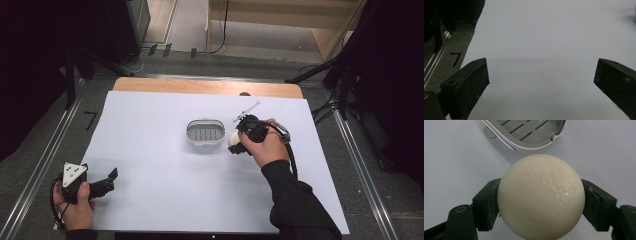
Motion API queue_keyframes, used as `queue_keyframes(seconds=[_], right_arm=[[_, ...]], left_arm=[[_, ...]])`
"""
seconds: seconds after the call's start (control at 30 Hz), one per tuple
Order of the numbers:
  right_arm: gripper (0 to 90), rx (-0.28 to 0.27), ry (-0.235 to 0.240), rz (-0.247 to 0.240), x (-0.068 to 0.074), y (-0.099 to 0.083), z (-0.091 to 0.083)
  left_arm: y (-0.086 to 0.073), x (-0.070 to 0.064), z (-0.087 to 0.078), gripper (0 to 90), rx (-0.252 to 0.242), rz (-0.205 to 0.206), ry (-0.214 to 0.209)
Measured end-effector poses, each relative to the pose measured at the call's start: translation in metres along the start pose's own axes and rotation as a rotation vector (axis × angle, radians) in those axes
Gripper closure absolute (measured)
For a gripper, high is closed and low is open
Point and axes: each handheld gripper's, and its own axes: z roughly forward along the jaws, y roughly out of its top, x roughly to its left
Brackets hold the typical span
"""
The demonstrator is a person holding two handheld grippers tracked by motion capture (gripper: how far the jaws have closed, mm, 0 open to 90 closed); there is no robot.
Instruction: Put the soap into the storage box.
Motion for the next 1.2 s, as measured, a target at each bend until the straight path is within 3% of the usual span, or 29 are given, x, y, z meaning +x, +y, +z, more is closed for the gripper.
queue_keyframes(seconds=[1.2], right_arm=[[24.9,0.006,0.026,-0.043,0.016,0.048,0.014]], left_arm=[[0.0,0.001,0.0,0.2,0.003,-0.003,-0.004]])
